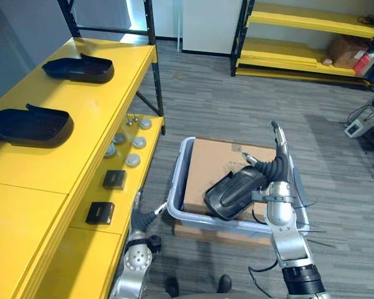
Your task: Walk over and take plastic housings, then place them on the shelf
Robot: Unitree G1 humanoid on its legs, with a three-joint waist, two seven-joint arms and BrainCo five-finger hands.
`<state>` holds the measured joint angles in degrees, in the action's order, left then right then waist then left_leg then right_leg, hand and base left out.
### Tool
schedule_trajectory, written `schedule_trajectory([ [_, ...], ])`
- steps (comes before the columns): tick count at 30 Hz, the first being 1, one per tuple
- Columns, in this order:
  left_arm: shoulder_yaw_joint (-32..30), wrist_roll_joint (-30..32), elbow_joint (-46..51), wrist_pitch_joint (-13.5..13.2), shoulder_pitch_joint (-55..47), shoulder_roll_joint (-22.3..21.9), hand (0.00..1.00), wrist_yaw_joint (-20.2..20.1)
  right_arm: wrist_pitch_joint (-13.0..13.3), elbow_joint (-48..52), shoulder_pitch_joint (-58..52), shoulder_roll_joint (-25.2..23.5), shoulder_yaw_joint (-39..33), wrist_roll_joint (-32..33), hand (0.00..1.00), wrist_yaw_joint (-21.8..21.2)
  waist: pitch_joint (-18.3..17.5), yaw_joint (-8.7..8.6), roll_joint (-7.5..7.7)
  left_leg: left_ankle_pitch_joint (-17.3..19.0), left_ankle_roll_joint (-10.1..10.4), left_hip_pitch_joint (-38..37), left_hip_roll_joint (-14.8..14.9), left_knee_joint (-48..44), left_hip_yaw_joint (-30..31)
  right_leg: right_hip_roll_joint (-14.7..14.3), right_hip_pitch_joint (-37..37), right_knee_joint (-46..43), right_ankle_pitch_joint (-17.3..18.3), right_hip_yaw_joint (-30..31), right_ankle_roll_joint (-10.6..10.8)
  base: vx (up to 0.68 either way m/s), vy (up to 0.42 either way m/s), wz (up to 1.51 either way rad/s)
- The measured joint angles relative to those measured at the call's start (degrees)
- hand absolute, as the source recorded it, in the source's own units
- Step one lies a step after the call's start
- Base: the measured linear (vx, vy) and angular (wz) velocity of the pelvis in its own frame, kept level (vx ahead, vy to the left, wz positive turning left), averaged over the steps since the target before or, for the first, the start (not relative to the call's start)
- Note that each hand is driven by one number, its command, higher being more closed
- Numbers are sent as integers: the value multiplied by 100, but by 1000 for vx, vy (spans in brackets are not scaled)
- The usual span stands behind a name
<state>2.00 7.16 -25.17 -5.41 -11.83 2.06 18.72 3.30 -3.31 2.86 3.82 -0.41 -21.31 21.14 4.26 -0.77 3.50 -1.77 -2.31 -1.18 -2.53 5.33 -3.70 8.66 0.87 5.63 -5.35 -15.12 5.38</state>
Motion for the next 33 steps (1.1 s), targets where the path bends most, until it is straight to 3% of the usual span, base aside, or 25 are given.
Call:
schedule_trajectory([
  [6, -632, 21, -1306, 187, 18, 137, 0, -102, -143, -838, -21, -53, -264, 135, 0, 12, 3, 49, -12, -6, 10, 31, 13, -2, 91, -21, 9, 4, 2, -76, 2, 14, -16, 7],
  [12, -687, 19, -1651, 241, -5, 153, 0, -112, -306, -1831, 104, -167, -664, 290, 0, 64, 30, 168, -19, -20, 28, 37, -16, -1, 215, 13, 70, 7, 6, -212, 8, -34, -11, 11],
  [19, -720, 1, -1735, 233, 17, 149, 0, -109, -665, -2998, 693, -175, -1134, 481, 0, 348, 360, 197, -97, -70, 98, 292, -41, 1, 376, 39, -93, 6, -9, -403, 32, -44, -11, 13],
  [21, -709, 1, -1720, 231, 159, 133, 0, -113, -815, -3558, 1051, -170, -1338, 569, 0, 455, 590, 323, -121, -135, 74, 342, -39, -1, 462, 34, -111, 4, -12, -479, 32, 49, -30, 19],
  [27, -702, -56, -1623, 169, 254, 146, 0, -108, -873, -4065, 1805, -91, -1576, 627, 0, 787, 952, 338, -116, -148, 67, 404, -57, -1, 507, 47, -141, 4, -12, -534, 32, 42, -5, 6],
  [28, -685, -89, -1637, 169, 292, 146, 0, -106, -871, -4081, 1880, -73, -1665, 660, 100, 803, 969, 350, -118, -148, 67, 444, -57, -1, 508, 46, -173, 4, -12, -548, 32, 53, -3, 1],
  [33, -606, -206, -1651, 126, 407, 117, 0, -107, -862, -4109, 2035, 79, -1793, 731, 100, 908, 1121, 445, -112, -149, 67, 478, -53, -1, 509, 41, -212, 3, -12, -559, 32, 23, -5, 0],
])
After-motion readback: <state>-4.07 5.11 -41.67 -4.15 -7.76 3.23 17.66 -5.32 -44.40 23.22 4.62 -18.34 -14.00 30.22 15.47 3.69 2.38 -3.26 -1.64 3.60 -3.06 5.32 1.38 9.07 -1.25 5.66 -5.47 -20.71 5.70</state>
